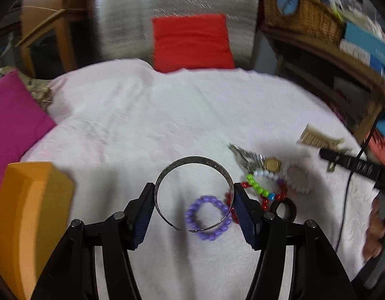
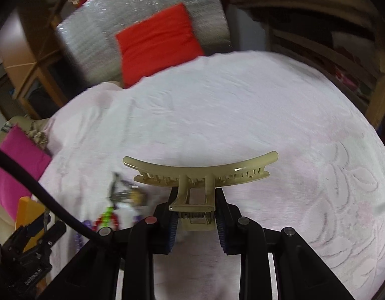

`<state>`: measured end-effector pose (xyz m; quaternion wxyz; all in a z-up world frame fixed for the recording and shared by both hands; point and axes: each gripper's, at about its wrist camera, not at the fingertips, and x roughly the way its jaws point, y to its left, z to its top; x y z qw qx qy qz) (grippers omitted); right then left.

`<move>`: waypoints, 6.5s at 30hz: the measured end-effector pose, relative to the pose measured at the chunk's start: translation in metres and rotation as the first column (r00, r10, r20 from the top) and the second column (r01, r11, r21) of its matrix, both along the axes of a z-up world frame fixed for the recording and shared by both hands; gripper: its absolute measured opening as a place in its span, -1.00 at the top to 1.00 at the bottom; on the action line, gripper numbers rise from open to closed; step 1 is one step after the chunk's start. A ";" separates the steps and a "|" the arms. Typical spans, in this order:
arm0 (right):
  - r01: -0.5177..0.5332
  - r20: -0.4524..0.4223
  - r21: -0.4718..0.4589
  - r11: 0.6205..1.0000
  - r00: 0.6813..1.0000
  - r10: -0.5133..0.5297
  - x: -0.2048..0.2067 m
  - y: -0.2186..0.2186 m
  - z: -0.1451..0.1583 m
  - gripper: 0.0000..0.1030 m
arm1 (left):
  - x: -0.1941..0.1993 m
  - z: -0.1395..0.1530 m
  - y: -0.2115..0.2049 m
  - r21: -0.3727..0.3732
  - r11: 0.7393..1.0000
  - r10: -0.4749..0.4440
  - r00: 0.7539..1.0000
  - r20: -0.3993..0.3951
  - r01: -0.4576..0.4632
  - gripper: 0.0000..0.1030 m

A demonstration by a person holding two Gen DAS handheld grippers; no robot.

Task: Organize jewelry
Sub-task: 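Carry clip and bangle into the orange box and release both tools, then return both tools to the jewelry and open them over the bracelets, then grasp the purple bead bracelet with the left tool while the right grasps the multicolour bracelet, then carry both bracelets over the orange box and release them inside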

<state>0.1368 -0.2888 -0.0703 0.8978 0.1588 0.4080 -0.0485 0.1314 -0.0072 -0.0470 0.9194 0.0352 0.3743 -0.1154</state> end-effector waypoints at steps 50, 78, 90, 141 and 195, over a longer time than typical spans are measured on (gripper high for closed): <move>-0.596 -0.025 0.245 0.765 0.785 0.619 0.069 0.380 0.046 -0.19 | -0.044 -0.010 0.263 0.050 0.639 0.769 0.636 -0.063 -0.768 -0.36; -0.080 -0.141 0.559 0.825 0.972 0.190 -0.005 -0.010 -0.046 0.30 | 0.000 -0.036 -0.018 0.179 0.967 0.200 0.977 -0.077 -0.184 -0.41; -0.001 -0.189 0.604 0.797 0.971 0.145 0.033 0.018 -0.072 0.53 | 0.006 -0.058 -0.028 0.103 0.994 0.058 0.972 -0.226 -0.036 -0.41; -0.140 0.052 0.588 0.797 0.990 0.135 -0.006 0.012 -0.010 0.79 | 0.016 -0.044 0.008 -0.015 1.000 0.020 0.984 -0.177 -0.023 0.82; -0.643 0.117 0.471 0.604 0.724 0.679 0.028 0.368 0.002 0.79 | -0.048 0.000 0.259 0.039 0.852 0.523 0.852 0.006 -0.523 0.82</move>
